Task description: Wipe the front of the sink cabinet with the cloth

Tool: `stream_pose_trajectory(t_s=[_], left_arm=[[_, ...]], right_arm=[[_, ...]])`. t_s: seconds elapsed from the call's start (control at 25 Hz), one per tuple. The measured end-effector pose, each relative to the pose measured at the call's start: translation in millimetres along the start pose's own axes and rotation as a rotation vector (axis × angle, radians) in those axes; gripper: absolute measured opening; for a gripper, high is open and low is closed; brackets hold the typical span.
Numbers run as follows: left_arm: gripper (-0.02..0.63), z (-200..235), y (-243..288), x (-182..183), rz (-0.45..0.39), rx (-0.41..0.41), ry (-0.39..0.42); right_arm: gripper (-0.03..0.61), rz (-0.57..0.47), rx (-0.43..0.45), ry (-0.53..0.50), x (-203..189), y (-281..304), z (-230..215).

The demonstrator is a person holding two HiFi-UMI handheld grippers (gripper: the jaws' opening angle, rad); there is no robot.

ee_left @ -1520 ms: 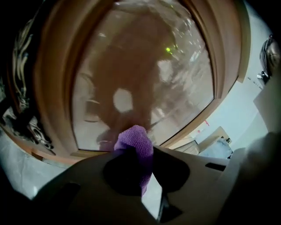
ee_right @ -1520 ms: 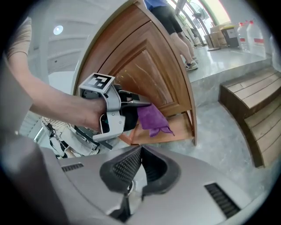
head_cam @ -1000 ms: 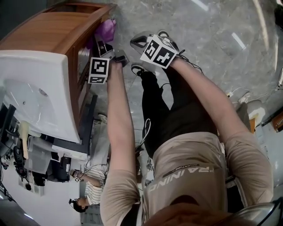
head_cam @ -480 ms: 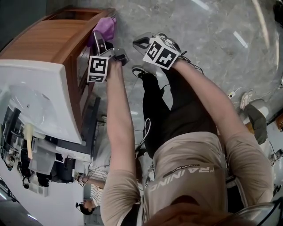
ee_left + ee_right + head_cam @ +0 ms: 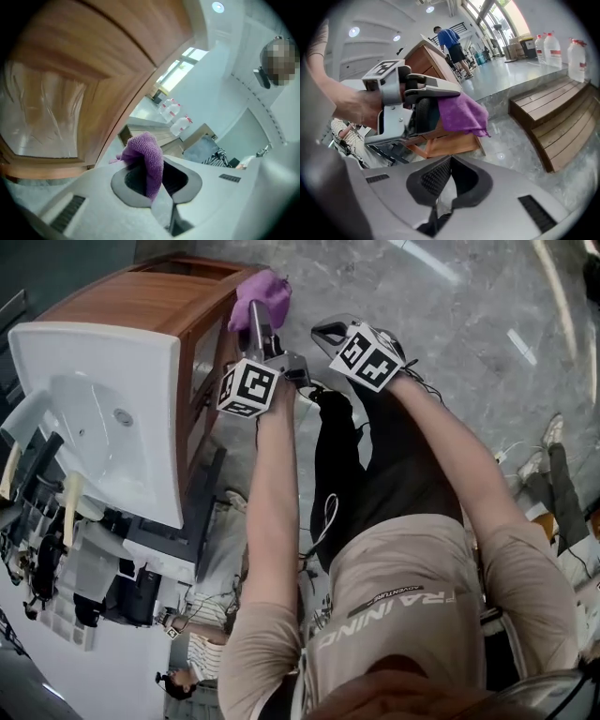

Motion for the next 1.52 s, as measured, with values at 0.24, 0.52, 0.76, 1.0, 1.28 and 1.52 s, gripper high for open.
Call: stream_pose_trajectory(t_s=[0.24, 0.52, 0.76, 1.0, 1.28, 1.52], left_arm=[[0.04, -36.2, -67.0, 4.3, 0.083, -0.074, 0.069], [0.04, -78.5, -147.7, 12.0, 0.151, -0.118, 0.171], [0.04, -99.1, -236.4, 31.1, 0.145, -0.144, 0.188], [0.04, -105.6, -318.5, 67.2, 0.027, -0.185, 0.158], [0.04, -102.0, -409.9, 88.0, -0.062, -0.16, 0.192], [0.04, -105.4, -469.4, 124.0, -0.153, -0.226, 0.201]], right_arm=[[0.012, 0.022, -0.068, 0.016, 27.5, -34.7, 31.5], [0.012, 0.014, -0.059, -0.059, 69.8, -88.7, 80.4], [0.012, -0.068, -0.117, 0.019, 127.5, -106.0, 135.9], [0.012, -0.138, -0.029, -0.076, 198.0, -117.8, 191.4], [0.012, -0.175, 0.026, -0.037, 230.4, -131.0, 261.0], [0.012, -0.25, -0.012, -0.17, 283.9, -146.5, 301.7]])
Point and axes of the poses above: the fingertips, and each gripper's own axes: y forward along the fingers, z to its left, x out of its top, the point moved 7 cm from there along -y, backward along the fingers, and after that the axes turned 14 degrees about -y, right-handed, at the moved point
